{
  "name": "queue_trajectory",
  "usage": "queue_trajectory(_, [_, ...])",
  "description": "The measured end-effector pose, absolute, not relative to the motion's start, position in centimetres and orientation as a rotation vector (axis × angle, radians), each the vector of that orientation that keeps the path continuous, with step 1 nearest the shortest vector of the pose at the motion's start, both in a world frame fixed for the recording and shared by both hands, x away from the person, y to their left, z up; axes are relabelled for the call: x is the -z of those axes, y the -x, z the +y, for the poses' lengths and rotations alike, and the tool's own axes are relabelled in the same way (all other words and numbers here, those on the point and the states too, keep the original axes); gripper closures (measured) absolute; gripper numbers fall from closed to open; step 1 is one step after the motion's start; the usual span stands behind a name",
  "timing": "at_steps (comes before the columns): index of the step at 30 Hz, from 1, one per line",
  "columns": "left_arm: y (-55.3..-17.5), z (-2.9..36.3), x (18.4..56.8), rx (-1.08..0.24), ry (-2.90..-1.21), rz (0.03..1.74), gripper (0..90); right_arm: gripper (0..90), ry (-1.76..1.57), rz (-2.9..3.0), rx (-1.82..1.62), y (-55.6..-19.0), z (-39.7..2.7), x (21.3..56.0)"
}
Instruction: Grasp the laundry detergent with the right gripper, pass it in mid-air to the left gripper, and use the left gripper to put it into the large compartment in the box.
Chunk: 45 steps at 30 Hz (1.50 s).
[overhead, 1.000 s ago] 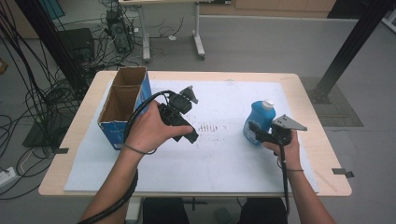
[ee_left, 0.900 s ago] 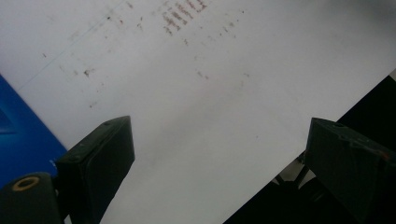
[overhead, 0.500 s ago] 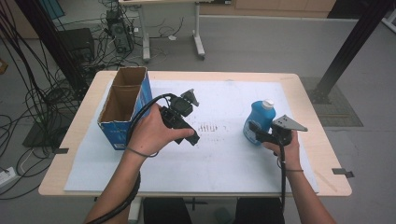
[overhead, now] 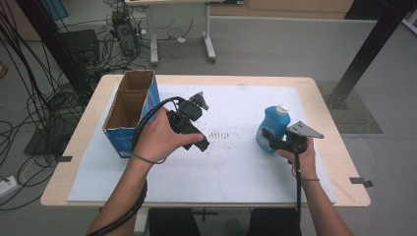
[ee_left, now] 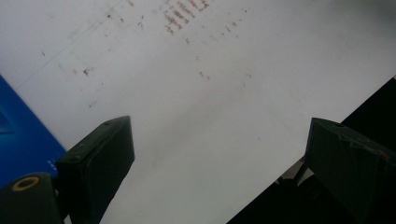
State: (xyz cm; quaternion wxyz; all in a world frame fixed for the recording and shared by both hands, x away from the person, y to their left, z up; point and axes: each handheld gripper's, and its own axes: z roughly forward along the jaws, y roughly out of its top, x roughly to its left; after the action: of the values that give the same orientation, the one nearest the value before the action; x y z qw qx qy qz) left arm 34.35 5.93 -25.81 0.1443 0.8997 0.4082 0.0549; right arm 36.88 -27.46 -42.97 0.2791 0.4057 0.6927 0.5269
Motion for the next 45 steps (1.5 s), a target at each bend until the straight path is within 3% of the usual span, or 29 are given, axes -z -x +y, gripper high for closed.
queue_trajectory(45, [-34.97, 6.36, 25.16, -0.165, -2.608, 1.149, 8.8, 44.4, -1.077, 1.859, -1.412, -36.83, -27.43, 42.94])
